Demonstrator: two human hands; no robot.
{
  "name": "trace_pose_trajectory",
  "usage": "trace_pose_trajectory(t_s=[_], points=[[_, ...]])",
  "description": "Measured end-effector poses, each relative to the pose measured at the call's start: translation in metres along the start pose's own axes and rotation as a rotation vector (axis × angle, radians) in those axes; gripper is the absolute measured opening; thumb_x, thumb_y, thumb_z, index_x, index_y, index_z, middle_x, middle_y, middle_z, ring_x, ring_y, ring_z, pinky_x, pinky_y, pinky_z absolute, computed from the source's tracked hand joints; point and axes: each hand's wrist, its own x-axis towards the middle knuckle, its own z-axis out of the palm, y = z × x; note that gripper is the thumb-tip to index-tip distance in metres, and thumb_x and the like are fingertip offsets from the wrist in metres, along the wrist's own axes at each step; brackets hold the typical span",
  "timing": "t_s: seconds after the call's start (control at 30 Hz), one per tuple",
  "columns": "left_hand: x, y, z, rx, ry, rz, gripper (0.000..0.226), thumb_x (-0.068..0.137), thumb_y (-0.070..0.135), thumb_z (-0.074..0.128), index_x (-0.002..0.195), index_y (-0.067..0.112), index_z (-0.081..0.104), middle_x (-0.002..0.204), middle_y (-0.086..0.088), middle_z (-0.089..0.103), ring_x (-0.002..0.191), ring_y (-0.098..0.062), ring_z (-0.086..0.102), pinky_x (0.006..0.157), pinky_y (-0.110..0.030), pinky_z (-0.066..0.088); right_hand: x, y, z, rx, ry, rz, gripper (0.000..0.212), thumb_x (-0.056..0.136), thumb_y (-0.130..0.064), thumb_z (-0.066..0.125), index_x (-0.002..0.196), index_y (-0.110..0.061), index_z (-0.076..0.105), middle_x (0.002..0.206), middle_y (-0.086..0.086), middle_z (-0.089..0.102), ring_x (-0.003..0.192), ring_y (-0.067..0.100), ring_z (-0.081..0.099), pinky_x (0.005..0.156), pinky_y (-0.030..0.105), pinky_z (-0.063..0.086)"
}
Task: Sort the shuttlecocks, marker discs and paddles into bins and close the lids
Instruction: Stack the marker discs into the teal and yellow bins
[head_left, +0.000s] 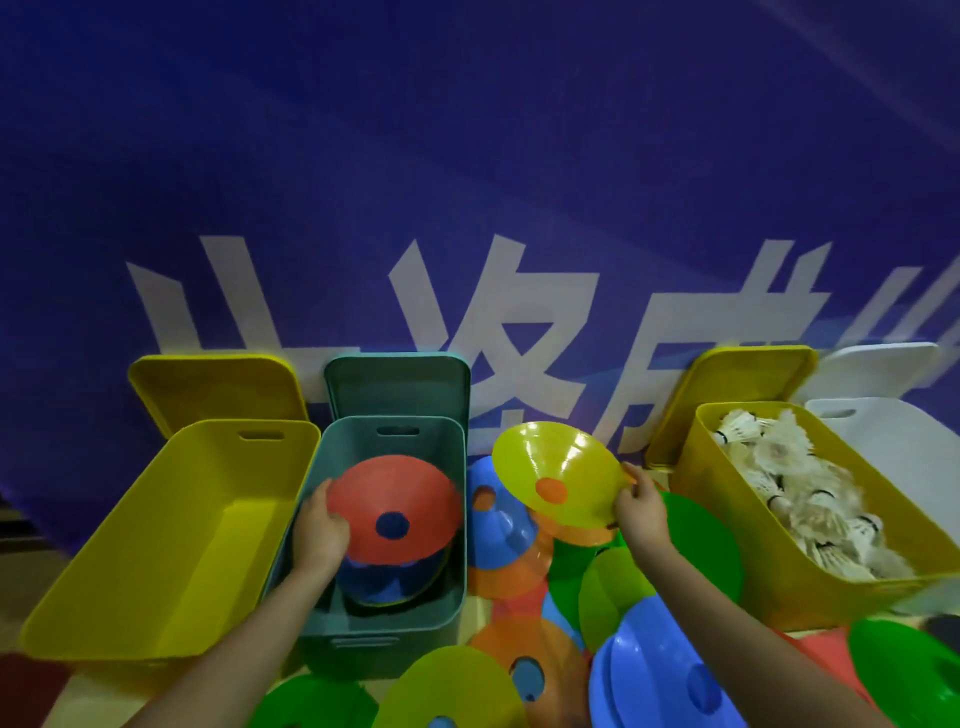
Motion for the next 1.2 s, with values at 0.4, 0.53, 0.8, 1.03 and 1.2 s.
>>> trace_pose_trajectory(t_s=[0.4,0.53,0.8,1.03,1.2], points=[[0.029,-0.047,0.035,0.22,-0.281,-0.083,0.043,0.082,0.002,0.052,0.126,0.002,0.052,0.121,-0.026,0.056,0.109,-0.041,0.055,0.095,-0.044,0.045,-0.023,-0.011,0.075,0.119,-0.124,0.046,0.048,0.091,0.002,0.044,0.137,-0.01,0.043,0.091,0.002,0.059,0.064,0.02,0.055,0.061,0.039,0.053],[0.028,-0.03,0.021,0.373,-0.246,0.2,0.05,0.09,0.013,0.055,0.138,0.011,0.046,0.143,-0.022,0.036,0.133,-0.037,0.034,0.111,-0.042,0.028,-0.027,-0.027,0.087,0.074,-0.125,-0.06,0.046,0.09,0.003,0.046,0.134,-0.011,0.046,0.076,-0.006,0.052,0.057,0.011,0.046,0.046,0.015,0.038],[0.03,-0.031,-0.044,0.253,-0.027,0.282,0.053,0.093,0.013,0.051,0.144,0.013,0.037,0.137,-0.015,0.045,0.123,-0.033,0.046,0.1,-0.045,0.04,-0.032,-0.068,0.148,-0.171,-0.358,-0.367,0.044,0.09,0.0,0.045,0.132,-0.013,0.05,0.102,0.008,0.067,0.074,0.025,0.059,0.061,0.032,0.042],[0.025,-0.053,-0.046,0.202,-0.092,0.224,0.047,0.1,0.016,0.04,0.146,0.02,0.034,0.131,-0.013,0.056,0.111,-0.03,0.057,0.086,-0.041,0.05,-0.058,-0.084,0.22,-0.486,-0.563,-0.396,0.057,0.09,-0.008,0.045,0.146,-0.01,0.029,0.129,0.021,0.053,0.115,0.038,0.054,0.093,0.04,0.042],[0.025,-0.056,-0.045,0.197,-0.066,0.211,0.046,0.099,0.015,0.04,0.145,0.023,0.037,0.126,-0.012,0.058,0.106,-0.028,0.06,0.085,-0.041,0.051,-0.071,-0.045,0.251,-0.509,-0.619,-0.2,0.064,0.087,-0.015,0.06,0.144,-0.014,0.033,0.127,0.016,0.056,0.115,0.034,0.055,0.095,0.037,0.041]])
